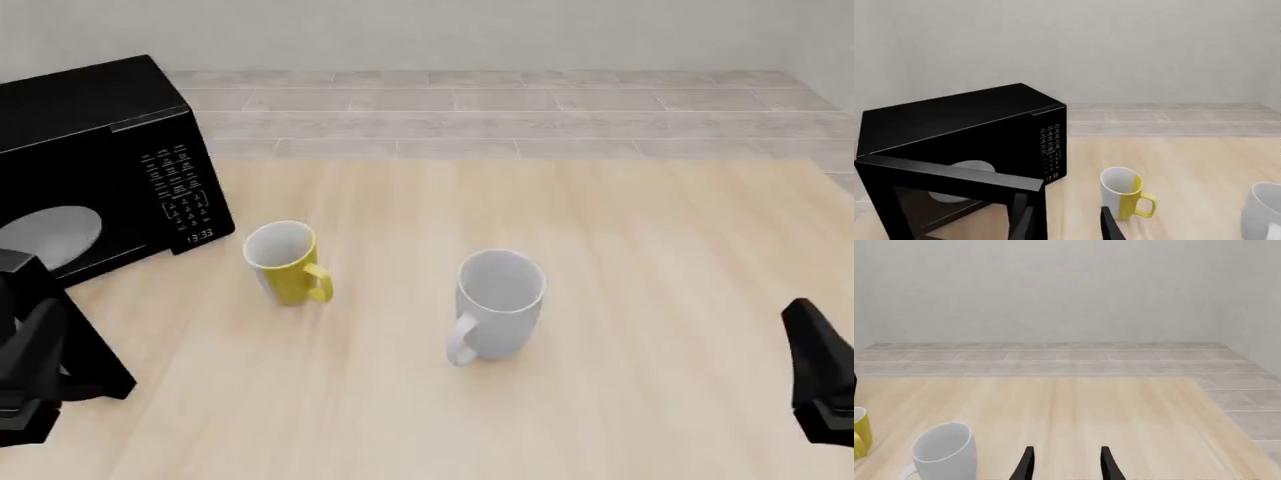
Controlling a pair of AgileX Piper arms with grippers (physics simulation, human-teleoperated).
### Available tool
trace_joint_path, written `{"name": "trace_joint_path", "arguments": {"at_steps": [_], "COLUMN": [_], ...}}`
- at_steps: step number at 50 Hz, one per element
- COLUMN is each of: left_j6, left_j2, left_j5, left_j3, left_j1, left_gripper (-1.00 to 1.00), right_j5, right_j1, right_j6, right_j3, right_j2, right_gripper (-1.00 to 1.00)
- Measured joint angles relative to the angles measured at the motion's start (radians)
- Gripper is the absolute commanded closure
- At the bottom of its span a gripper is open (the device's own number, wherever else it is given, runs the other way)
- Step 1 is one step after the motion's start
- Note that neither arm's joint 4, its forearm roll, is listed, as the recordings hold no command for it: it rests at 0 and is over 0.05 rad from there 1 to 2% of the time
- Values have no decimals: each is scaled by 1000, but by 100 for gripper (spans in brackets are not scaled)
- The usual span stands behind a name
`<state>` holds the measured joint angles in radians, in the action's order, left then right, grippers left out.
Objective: Close the microwave.
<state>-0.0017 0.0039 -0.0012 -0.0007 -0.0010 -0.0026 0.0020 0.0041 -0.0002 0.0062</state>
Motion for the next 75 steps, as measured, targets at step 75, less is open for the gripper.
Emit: {"name": "trace_joint_path", "arguments": {"at_steps": [75], "left_j6": [-24], "left_j2": [415], "left_j5": [-322], "left_j3": [0], "left_j1": [31], "left_gripper": [-100], "right_j5": [-15], "right_j1": [42], "right_j6": [5], "right_j3": [0], "right_j2": [41], "right_gripper": [-100]}}
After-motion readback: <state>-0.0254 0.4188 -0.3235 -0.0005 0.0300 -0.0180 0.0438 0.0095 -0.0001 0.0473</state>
